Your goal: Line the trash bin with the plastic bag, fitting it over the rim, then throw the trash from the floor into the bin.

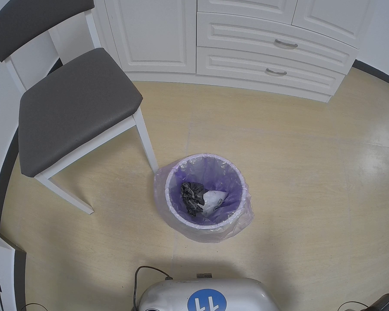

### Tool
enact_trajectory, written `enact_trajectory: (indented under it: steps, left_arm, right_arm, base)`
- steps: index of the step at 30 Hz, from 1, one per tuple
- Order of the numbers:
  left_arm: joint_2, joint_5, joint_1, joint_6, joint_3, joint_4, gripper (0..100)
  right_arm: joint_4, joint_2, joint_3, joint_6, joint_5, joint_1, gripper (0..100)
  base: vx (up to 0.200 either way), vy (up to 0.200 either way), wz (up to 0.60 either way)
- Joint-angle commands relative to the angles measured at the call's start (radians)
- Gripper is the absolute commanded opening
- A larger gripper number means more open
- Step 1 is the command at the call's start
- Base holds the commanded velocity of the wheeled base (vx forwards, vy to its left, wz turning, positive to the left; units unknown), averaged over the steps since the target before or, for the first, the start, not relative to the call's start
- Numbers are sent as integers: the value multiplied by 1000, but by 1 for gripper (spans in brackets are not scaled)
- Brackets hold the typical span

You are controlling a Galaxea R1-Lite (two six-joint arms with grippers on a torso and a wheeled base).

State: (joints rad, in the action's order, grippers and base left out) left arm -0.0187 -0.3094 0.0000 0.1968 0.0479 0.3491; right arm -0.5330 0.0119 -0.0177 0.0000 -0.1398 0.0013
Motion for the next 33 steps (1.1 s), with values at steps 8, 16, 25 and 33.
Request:
enact_trajectory:
  steps: [8, 16, 25, 33]
  left_arm:
    - [19, 16, 0, -148, -46, -157, 100]
    - [19, 15, 2, -145, -48, -279, 100]
    - [19, 38, 2, -125, -48, -279, 100]
    - [19, 101, 2, -117, -46, -286, 100]
  right_arm:
    - [292, -12, 18, 8, 9, 0, 100]
    - [461, -12, 18, 20, 19, -1, 100]
    - [554, -12, 10, 5, 140, -1, 100]
    - [535, -12, 18, 12, 140, 0, 100]
  base:
    - [0, 0, 0]
    - [0, 0, 0]
    - [0, 0, 0]
    - [0, 0, 0]
